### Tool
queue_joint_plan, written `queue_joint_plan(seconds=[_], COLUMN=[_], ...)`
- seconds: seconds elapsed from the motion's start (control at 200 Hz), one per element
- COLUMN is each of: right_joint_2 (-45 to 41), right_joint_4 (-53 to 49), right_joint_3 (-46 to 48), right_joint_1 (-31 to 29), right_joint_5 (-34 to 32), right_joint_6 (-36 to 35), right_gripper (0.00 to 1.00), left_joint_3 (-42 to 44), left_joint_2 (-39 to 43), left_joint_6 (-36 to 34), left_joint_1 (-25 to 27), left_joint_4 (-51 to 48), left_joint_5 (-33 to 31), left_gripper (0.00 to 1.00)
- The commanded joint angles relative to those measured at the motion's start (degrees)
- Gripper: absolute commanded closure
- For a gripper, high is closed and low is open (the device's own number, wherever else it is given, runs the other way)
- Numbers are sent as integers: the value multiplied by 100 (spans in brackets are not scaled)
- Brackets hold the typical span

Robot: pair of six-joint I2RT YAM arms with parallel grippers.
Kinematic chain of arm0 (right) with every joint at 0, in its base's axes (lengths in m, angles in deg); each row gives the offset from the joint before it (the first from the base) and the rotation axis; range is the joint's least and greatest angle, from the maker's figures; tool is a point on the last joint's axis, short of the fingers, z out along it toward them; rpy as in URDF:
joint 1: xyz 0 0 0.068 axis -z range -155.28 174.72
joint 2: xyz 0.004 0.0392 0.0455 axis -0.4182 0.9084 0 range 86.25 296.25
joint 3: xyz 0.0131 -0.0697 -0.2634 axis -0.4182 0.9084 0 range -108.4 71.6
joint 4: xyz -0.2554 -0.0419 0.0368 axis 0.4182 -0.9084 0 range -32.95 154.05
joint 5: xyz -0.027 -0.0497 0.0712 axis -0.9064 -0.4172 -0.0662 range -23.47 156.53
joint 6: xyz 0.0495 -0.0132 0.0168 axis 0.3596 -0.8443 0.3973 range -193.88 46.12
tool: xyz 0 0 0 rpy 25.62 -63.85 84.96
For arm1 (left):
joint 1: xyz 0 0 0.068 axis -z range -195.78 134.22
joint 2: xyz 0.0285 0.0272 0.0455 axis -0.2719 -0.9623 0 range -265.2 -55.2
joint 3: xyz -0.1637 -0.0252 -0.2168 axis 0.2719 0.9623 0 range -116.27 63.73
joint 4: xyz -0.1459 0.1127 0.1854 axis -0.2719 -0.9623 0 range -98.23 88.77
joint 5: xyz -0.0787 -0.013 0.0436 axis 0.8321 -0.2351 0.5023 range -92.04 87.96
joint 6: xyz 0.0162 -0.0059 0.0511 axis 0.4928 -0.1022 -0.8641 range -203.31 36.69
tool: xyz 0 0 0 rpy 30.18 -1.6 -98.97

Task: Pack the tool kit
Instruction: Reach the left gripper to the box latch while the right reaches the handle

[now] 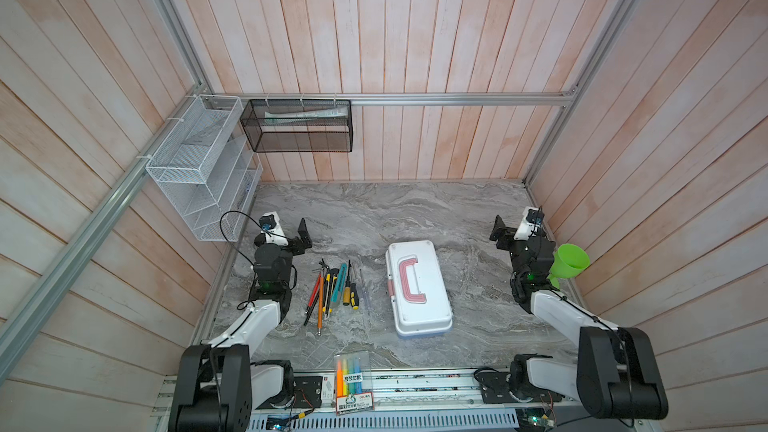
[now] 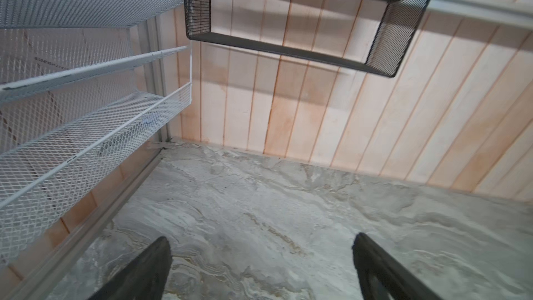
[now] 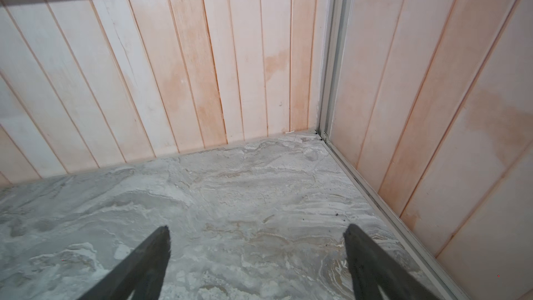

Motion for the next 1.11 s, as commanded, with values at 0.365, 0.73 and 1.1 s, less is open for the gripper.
queue_joint_plan(seconds=[0.365,0.73,1.1], right_joint_2=[-892,334,1114], right_joint_4=[-6642,-7993,-7798], right_joint_3=[-2919,-3888,-4166], right_joint_1=[-2275,-4087,-4492], right_joint_5=[1265,1570,1688], right_joint_6=[1295,2609,2973], right_gripper=[20,24,25], left_joint_3=[631,682,568], left_joint_2=[1646,961,-84], left_joint_6=[2922,3534,3507], left_joint_1=[1331,2591,3677], left_joint_4=[-2906,-2641,-1982], left_joint_5=[2045,1766,1376], left_gripper=[0,0,0])
